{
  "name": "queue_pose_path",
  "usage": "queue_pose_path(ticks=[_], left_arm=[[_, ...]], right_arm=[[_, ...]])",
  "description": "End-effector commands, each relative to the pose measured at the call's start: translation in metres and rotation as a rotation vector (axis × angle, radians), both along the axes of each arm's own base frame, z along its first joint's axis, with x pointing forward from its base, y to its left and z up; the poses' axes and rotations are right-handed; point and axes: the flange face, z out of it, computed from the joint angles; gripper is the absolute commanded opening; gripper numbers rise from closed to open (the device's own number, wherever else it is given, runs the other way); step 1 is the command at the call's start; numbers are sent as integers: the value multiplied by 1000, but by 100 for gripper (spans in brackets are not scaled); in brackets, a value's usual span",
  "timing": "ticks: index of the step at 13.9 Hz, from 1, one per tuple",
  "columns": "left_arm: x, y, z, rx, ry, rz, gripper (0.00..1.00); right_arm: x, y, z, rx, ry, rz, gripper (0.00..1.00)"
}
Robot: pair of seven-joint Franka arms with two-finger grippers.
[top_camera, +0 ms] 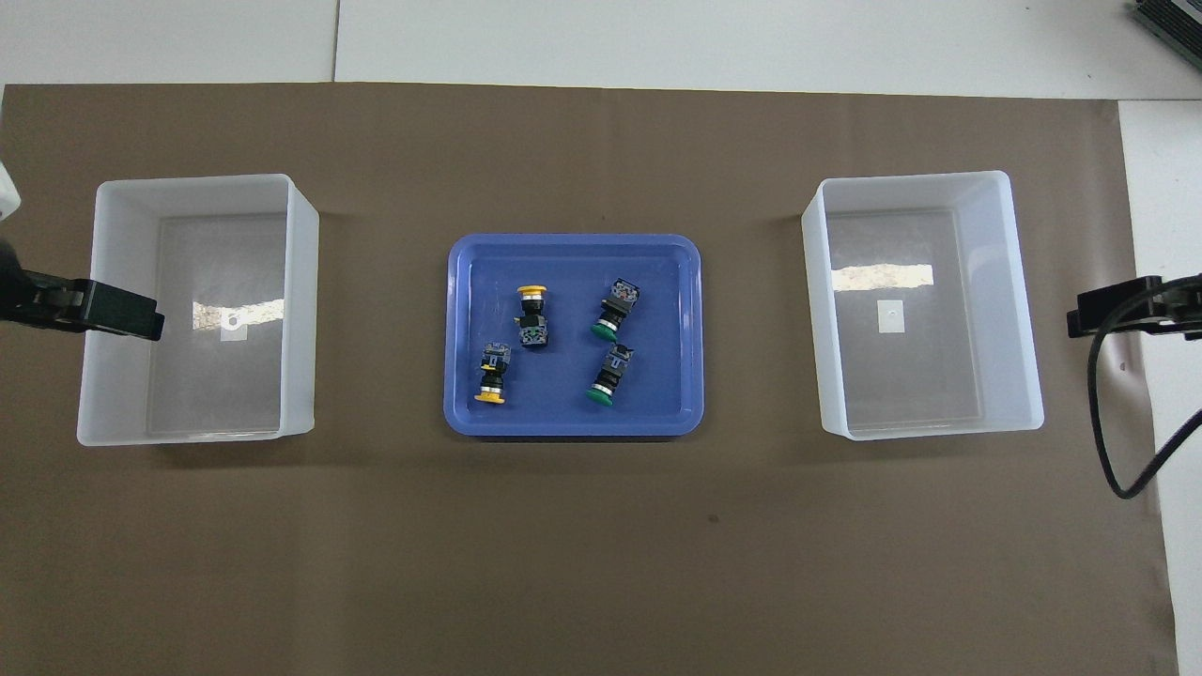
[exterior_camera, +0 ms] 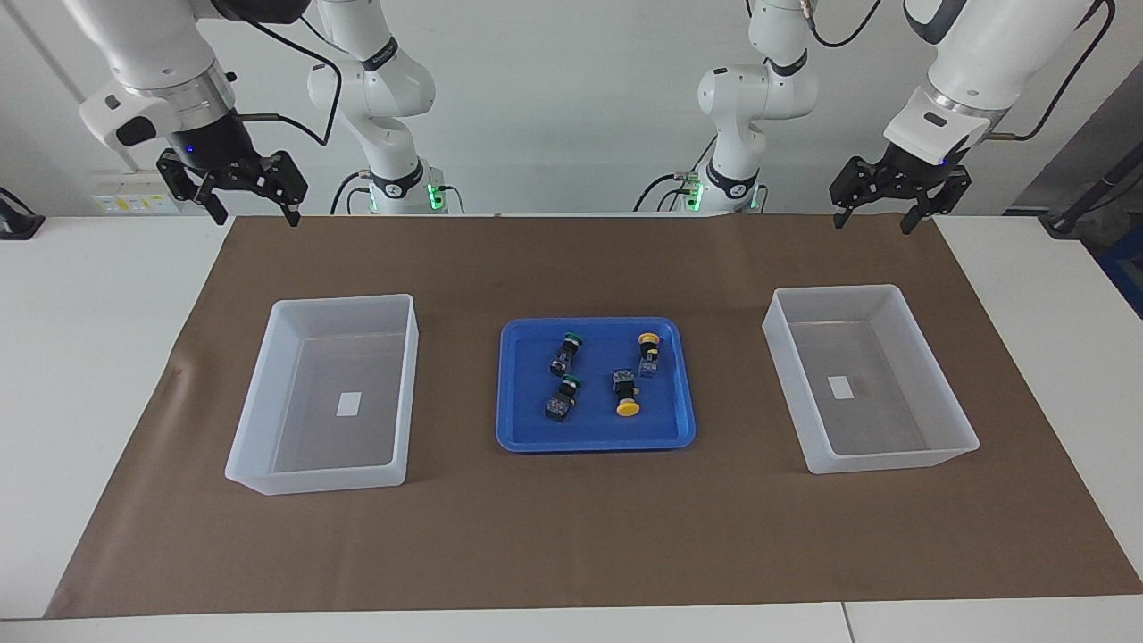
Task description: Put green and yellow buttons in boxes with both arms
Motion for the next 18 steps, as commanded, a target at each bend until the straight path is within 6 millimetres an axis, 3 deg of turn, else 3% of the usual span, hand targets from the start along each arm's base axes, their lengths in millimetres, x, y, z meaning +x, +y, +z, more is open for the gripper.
queue_pose_path(ticks=[1,7,12,14,16,18], left_arm=[[-11,4,1,14,0,17,100],[-12,2,-2,17,10,11,100],[-4,-8,-3,10,-57,7,100],[-4,-14,-9,7,-89,-4,100],[-6,-34,-25,-1,-129,-39,100],[-4,-51,-43,-7,-142,-58,100]], right_arm=[[-1,0,-2,7,-10,15,100],[-2,-1,-1,7,-13,14,100],[7,8,-16,5,-24,2,100],[20,32,-34,7,-47,-15,100],[35,50,-58,9,-50,-30,100],[59,87,-91,15,-71,-76,100]])
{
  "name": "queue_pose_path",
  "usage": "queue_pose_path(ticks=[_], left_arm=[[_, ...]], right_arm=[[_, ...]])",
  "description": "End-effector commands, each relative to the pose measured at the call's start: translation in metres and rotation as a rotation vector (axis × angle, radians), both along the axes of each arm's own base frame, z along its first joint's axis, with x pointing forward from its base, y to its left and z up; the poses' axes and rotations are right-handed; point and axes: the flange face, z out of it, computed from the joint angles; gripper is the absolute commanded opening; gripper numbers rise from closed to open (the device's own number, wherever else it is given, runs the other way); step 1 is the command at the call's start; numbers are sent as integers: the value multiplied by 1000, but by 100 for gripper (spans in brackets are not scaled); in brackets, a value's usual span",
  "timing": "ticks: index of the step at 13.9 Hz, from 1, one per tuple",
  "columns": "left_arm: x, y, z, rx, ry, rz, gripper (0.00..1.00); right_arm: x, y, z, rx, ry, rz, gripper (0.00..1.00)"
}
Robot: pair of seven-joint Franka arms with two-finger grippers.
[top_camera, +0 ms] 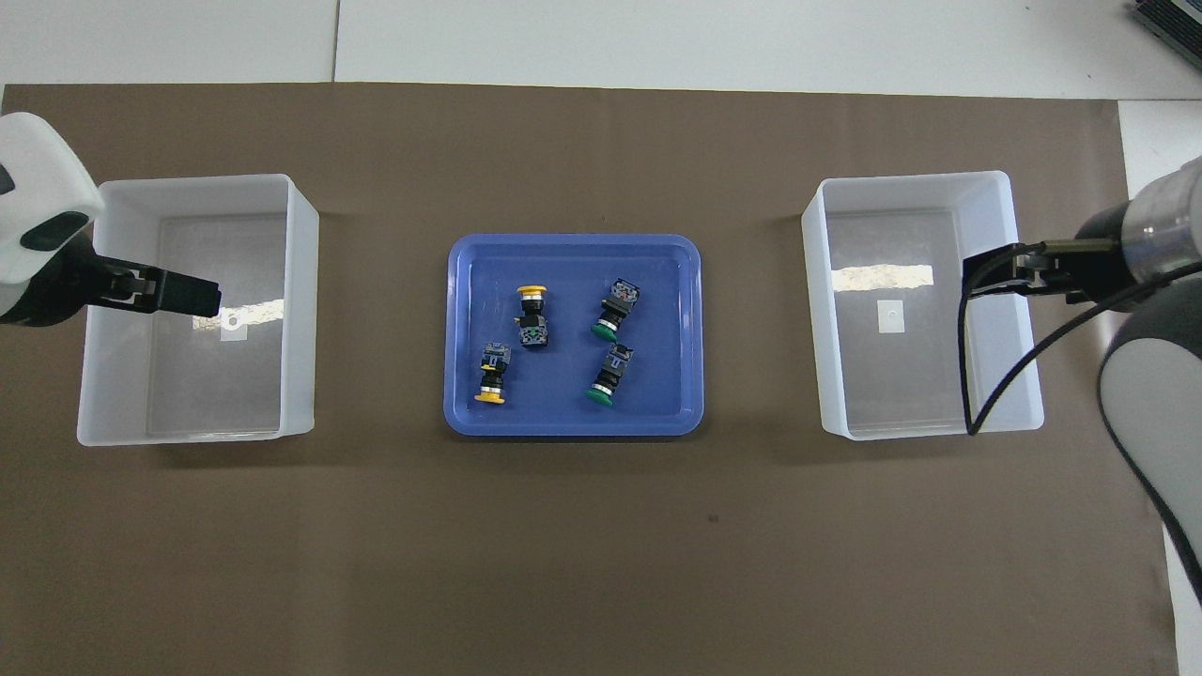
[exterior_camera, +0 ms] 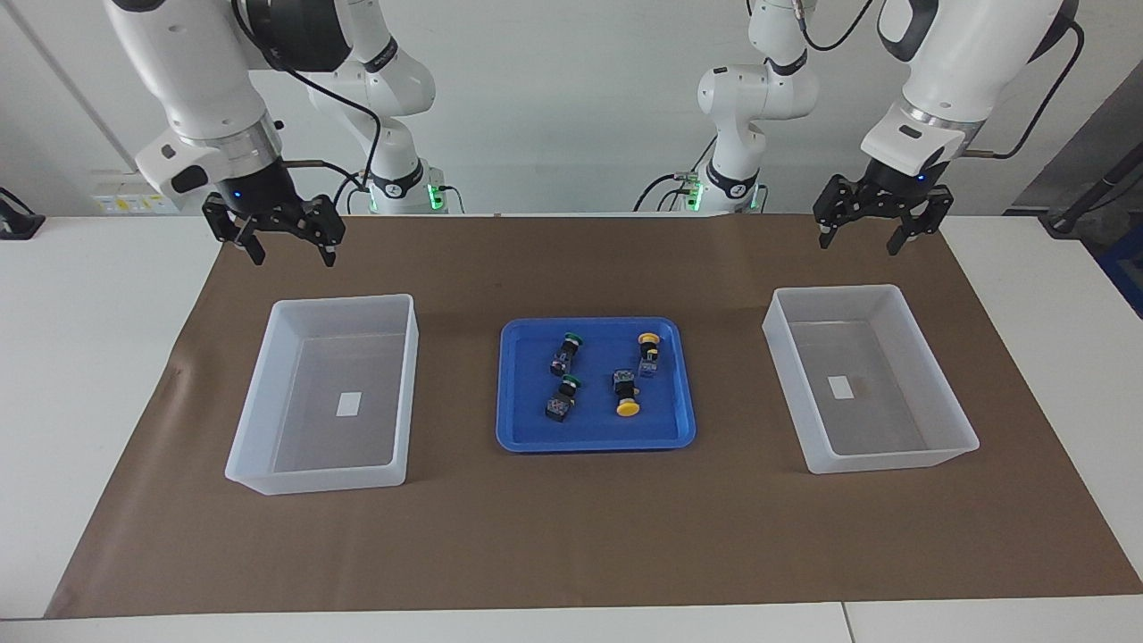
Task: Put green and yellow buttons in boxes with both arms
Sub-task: 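Grasp the yellow button with the left gripper while the right gripper grasps green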
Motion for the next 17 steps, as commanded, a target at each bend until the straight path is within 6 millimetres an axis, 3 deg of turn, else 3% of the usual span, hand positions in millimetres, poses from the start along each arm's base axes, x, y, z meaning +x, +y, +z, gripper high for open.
queue_pose_path(ticks=[1,6,7,10,14,17], left_arm=[[-9,-22,-26,-1,-40,-1,100],[-14,-93,-106,-52,-91,31,100],[-19,-114,-124,-54,-79,22,100],[-32,-150,-169,-78,-113,-9,100],[-48,-165,-210,-106,-152,-6,100],[-53,-167,-222,-118,-175,-13,100]], right_arm=[[29,46,-44,15,-24,-63,100],[64,143,-129,63,-98,-127,100],[70,152,-143,79,-108,-159,100],[75,211,-176,163,-116,-216,100],[55,278,-236,154,-79,-180,100],[55,284,-247,169,-90,-188,100]])
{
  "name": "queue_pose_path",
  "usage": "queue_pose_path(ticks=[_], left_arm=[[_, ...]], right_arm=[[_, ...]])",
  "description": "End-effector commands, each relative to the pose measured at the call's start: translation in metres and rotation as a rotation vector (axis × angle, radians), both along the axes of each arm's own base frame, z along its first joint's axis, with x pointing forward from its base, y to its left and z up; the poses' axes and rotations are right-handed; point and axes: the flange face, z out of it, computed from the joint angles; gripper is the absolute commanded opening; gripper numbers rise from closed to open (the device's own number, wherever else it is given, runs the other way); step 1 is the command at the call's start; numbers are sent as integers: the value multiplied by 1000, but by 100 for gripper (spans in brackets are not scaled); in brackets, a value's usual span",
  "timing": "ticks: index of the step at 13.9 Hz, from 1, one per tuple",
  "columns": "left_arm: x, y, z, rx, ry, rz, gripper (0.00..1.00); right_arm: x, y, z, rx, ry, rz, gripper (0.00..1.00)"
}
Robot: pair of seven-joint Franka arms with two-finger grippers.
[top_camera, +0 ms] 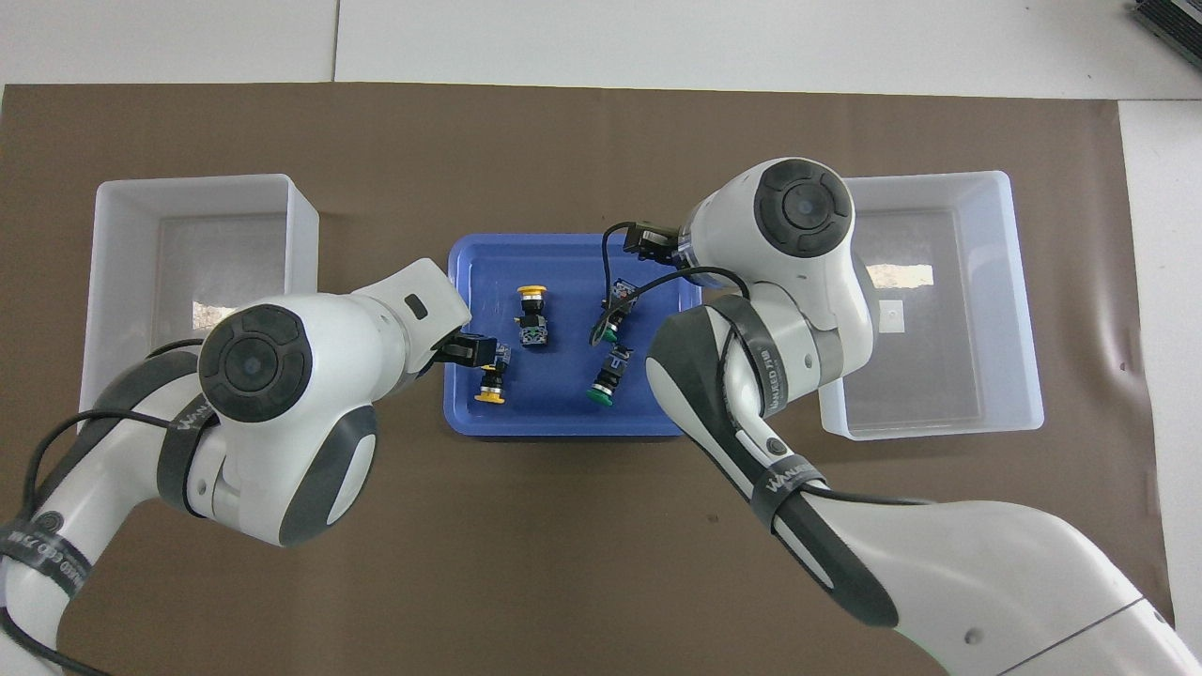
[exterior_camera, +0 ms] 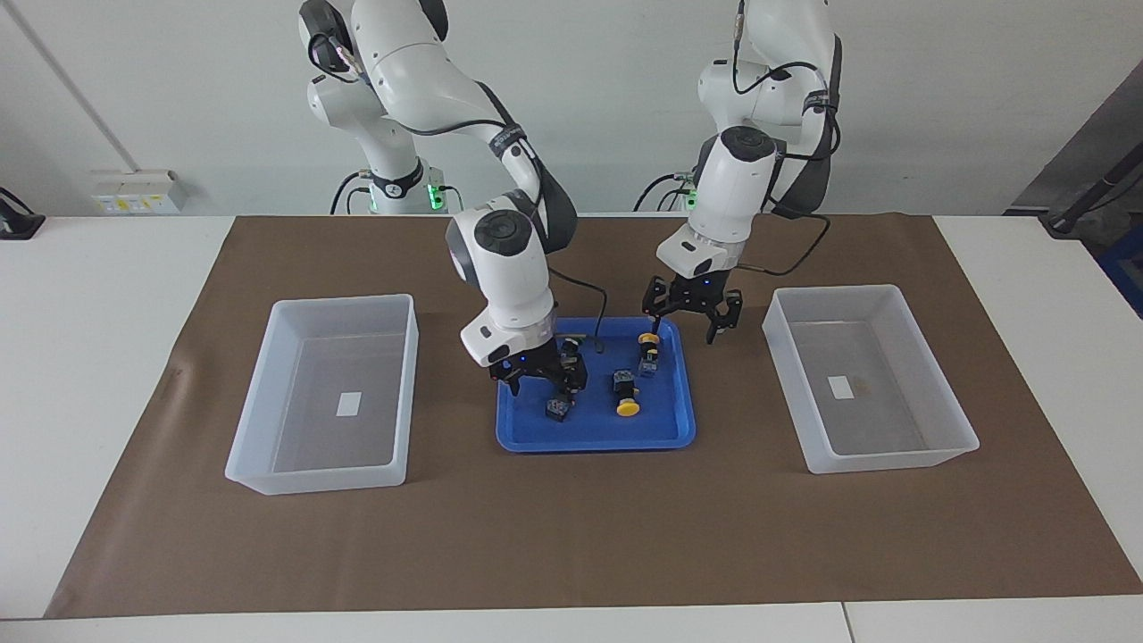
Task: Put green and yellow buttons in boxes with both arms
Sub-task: 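Grasp the yellow button with the left gripper while the right gripper grasps green, then carry the yellow button to its box while the right gripper carries green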
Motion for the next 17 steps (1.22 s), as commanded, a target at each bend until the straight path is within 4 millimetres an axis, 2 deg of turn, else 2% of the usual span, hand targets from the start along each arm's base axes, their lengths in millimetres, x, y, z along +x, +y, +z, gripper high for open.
queue_pose_path(ticks=[1,3,4,7,8,10,11,12,13,14,15,16,17], left_arm=[[-10,-3,-11,-9,-12,3,100],[-12,-17,-39,-5,4,-9,100],[-16,-31,-50,-13,6,-9,100],[-15,-35,-70,-21,12,16,100],[-15,-36,-79,-15,21,15,100],[-15,-37,-89,-11,29,16,100],[-17,-39,-96,-7,38,13,100],[-21,-47,-96,-13,37,16,100],[-21,-47,-96,-16,42,35,72],[-22,-47,-97,-17,46,47,28],[-21,-47,-96,-18,52,62,5],[-20,-48,-95,-23,54,80,0],[-20,-48,-92,-25,51,81,0]], right_arm=[[5,-1,-4,21,4,-21,100],[-1,5,-13,14,13,-8,100],[-5,14,-24,16,13,-1,100],[-12,18,-35,8,32,-4,100],[-14,15,-42,1,42,-3,95],[-18,14,-47,-5,51,-3,52],[-18,14,-47,-6,53,-2,22],[-18,15,-46,-4,54,-7,0],[-18,17,-43,-5,57,-16,0],[-15,17,-38,1,52,-20,0],[-12,16,-31,1,50,-21,0],[-6,13,-18,1,46,-26,0],[-5,9,2,-3,32,-25,0]])
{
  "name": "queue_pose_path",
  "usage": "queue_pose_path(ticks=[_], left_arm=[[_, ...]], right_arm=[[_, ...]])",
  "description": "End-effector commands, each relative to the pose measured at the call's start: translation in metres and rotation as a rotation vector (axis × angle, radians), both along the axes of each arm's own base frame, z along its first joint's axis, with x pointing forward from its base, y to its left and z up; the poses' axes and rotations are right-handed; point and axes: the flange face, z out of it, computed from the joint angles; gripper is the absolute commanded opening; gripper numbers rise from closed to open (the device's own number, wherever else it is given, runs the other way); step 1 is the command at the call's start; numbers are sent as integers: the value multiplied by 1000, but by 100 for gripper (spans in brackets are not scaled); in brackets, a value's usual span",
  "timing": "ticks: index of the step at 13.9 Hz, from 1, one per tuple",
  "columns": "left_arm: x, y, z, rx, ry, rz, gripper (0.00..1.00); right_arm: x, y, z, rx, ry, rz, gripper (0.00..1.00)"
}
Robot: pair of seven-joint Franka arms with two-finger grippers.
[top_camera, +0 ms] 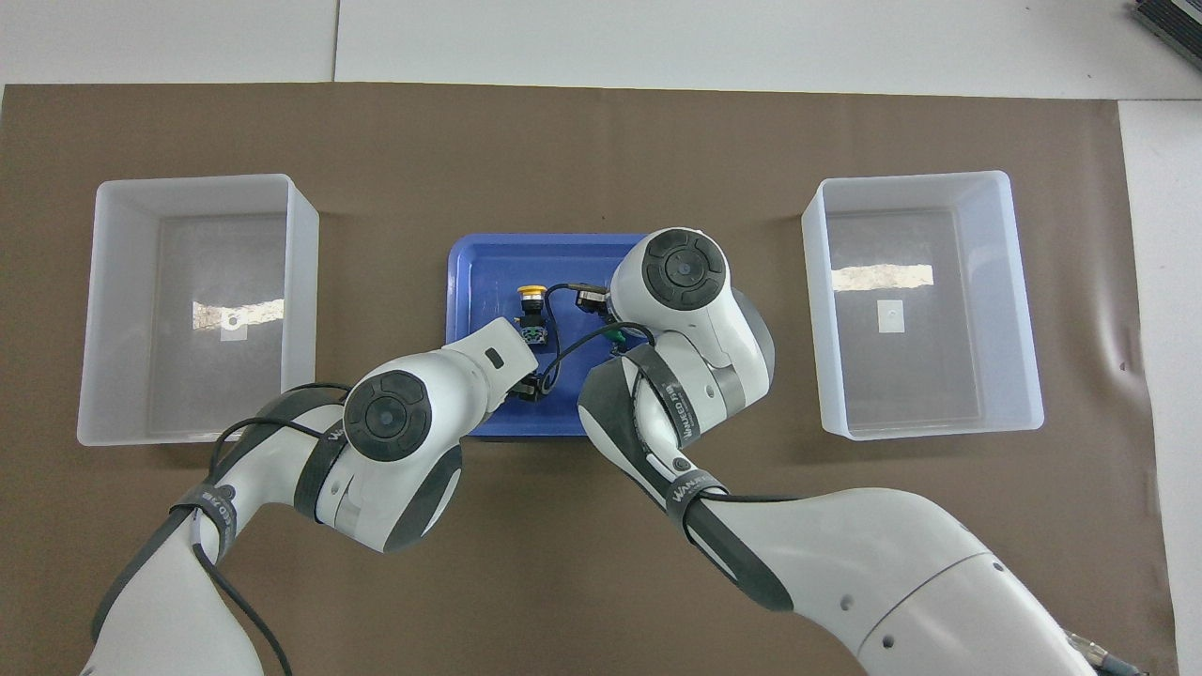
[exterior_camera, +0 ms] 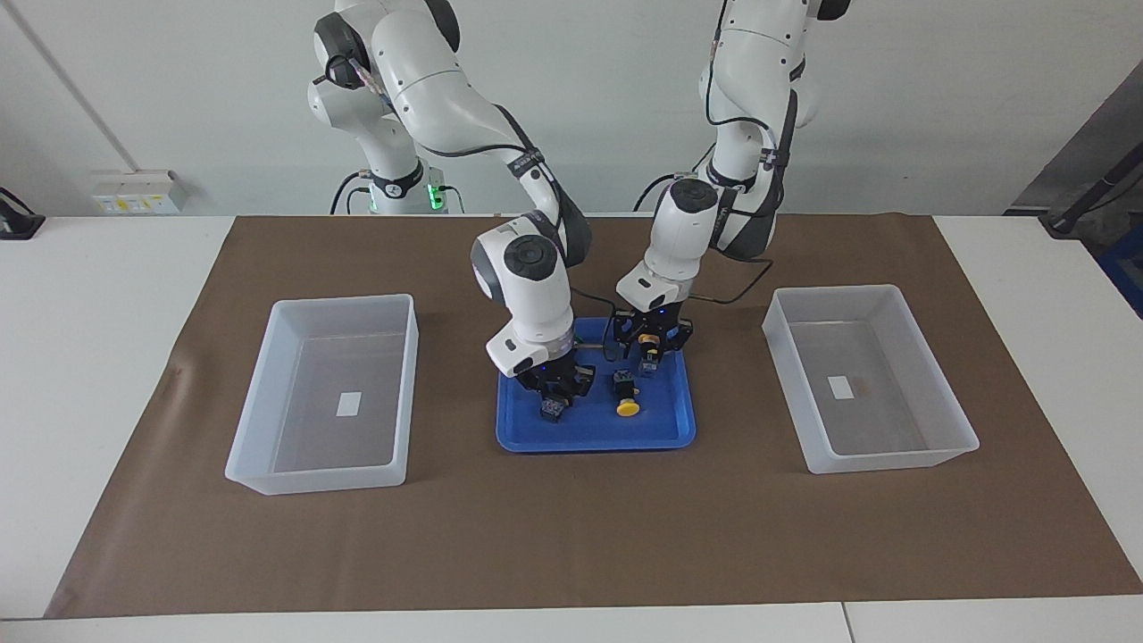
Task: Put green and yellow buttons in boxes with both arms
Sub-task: 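Carry the yellow button to its box while the right gripper carries green, then open the left gripper over its box while the right gripper releases green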
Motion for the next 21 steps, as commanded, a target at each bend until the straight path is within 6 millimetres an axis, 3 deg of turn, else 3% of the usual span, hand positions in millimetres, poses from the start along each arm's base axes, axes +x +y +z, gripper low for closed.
queue_pose_path(ticks=[1,4,6,8,11,15,18,21], left_arm=[[4,2,9,-11,-13,30,0],[27,12,49,-7,-8,59,0],[57,26,93,2,4,94,0],[82,52,124,6,7,135,0],[113,117,147,30,-8,134,0],[135,201,152,67,-34,102,0],[135,245,146,94,-34,52,0],[131,282,133,105,-37,50,0]], right_arm=[[8,-19,62,16,-28,-46,0],[21,-100,145,2,-53,-44,0],[29,-158,177,-11,-74,-7,0],[36,-210,190,-32,-88,41,0],[43,-291,178,-66,-77,153,0],[39,-349,115,-93,-83,209,0],[37,-372,68,-109,-64,301,0],[32,-377,43,-118,-68,346,0]])
